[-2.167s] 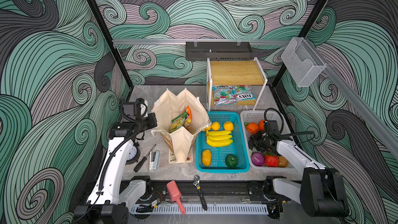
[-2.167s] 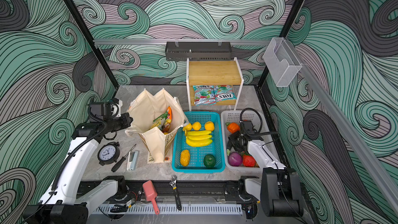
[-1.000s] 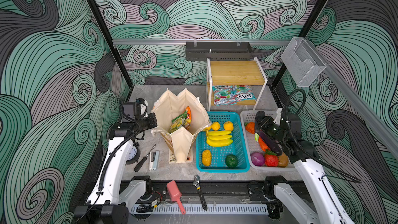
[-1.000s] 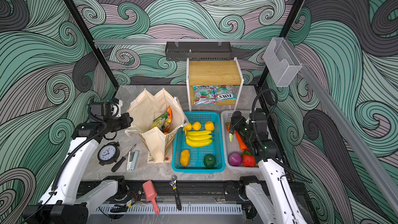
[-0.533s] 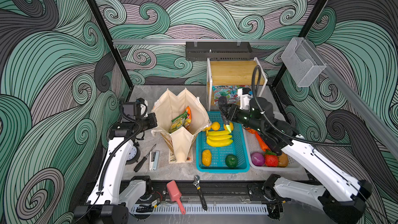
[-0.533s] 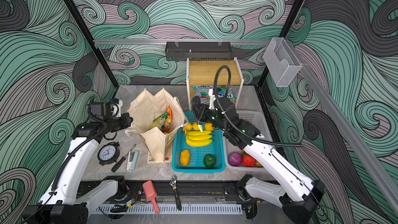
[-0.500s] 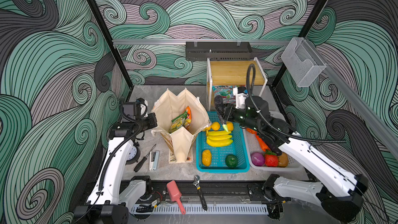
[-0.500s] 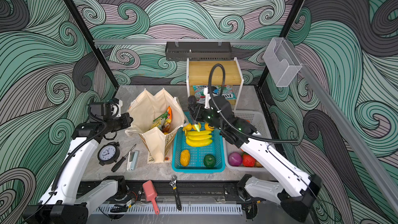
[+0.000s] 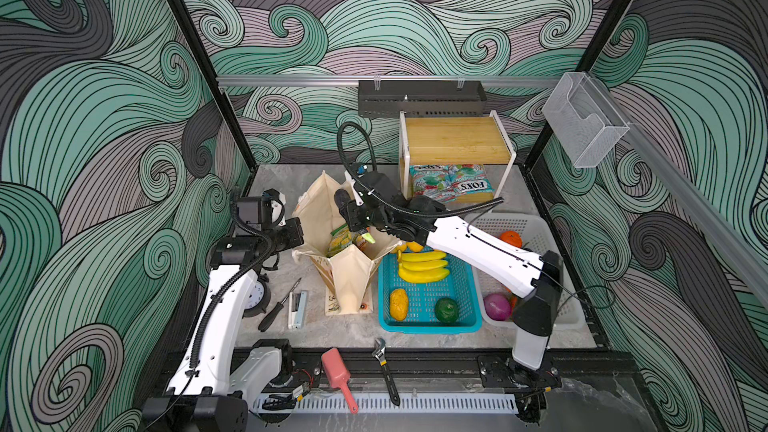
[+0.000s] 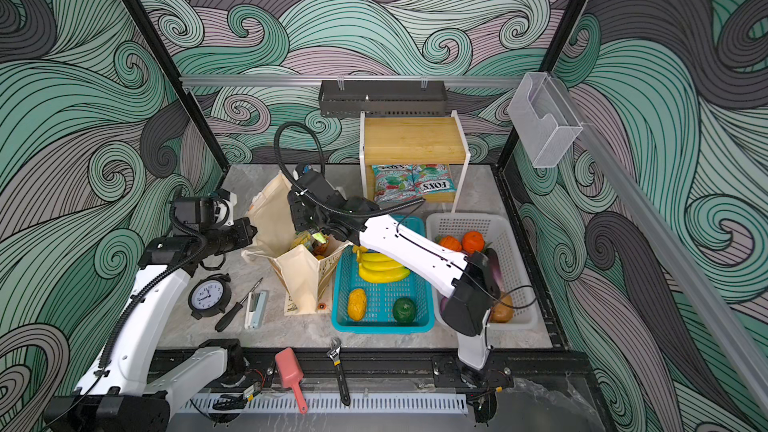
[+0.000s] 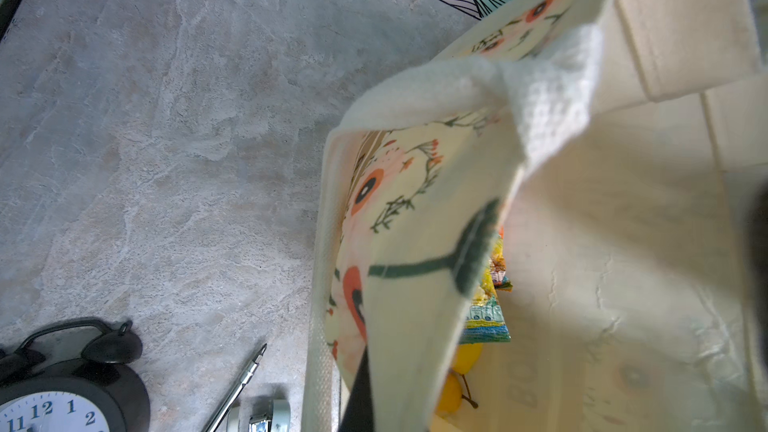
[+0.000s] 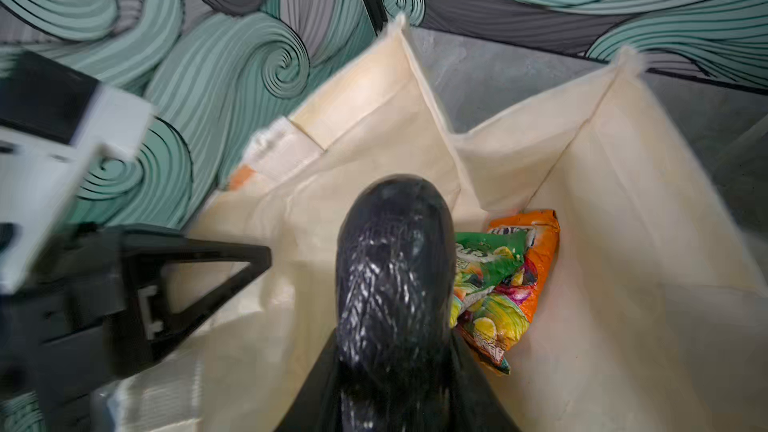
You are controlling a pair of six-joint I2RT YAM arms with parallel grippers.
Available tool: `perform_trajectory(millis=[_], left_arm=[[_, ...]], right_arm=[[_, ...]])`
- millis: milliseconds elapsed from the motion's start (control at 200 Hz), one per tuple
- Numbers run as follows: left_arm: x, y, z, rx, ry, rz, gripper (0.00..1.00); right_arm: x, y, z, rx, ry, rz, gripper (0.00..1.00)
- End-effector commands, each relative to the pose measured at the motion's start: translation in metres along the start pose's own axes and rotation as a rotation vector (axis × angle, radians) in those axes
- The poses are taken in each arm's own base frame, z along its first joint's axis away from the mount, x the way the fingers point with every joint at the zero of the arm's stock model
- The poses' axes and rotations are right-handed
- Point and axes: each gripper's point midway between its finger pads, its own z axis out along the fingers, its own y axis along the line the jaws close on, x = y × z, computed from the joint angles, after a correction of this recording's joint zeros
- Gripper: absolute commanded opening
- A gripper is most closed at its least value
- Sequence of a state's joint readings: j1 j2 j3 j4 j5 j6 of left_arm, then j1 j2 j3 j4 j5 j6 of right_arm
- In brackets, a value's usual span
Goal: Place the food into the grocery bag and tie it
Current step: 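Lift the dark eggplant and carry it over the tote bag, then lower the eggplant into the tote and open the right gripper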
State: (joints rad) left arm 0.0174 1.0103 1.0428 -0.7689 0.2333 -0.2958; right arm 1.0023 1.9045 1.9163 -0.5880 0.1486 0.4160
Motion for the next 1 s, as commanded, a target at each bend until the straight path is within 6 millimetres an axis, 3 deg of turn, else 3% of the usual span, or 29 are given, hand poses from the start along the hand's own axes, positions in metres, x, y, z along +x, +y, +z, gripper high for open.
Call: perform_trajectory(millis=[0, 140, 360, 530, 620, 720, 866, 996], left_arm=[[0.0, -0.005, -0.003, 0.024, -0.009, 0.013, 0.0], [0.001, -0.006, -0.003, 0.03, -0.005, 0.012, 0.0], [0.001, -0.006, -0.002, 0.031, -0.005, 0.011, 0.0], [0.001, -0.006, -0.001, 0.027, -0.001, 0.01, 0.0], [0.001, -0.004, -0.001, 0.022, -0.001, 0.01, 0.0], [0.001, -0.005, 0.0, 0.023, 0.002, 0.009, 0.0], [0.002, -0.003, 0.0, 0.014, 0.004, 0.01, 0.0], [0.001, -0.003, 0.0, 0.012, -0.002, 0.01, 0.0]], right_arm=[[0.018, -0.013, 0.015, 0.08, 0.068, -0.065, 0.34], [0.05, -0.016, 0.051, 0.093, 0.168, -0.09, 0.35], [0.086, -0.02, 0.08, 0.128, 0.265, -0.078, 0.36], [0.109, -0.027, 0.095, 0.152, 0.32, -0.081, 0.53], [0.12, -0.023, 0.095, 0.13, 0.362, -0.062, 0.56], [0.115, -0.021, 0.09, 0.134, 0.342, -0.066, 0.61], [0.09, -0.014, 0.066, 0.112, 0.282, -0.084, 0.93], [0.056, -0.004, 0.03, 0.067, 0.197, -0.09, 1.0]])
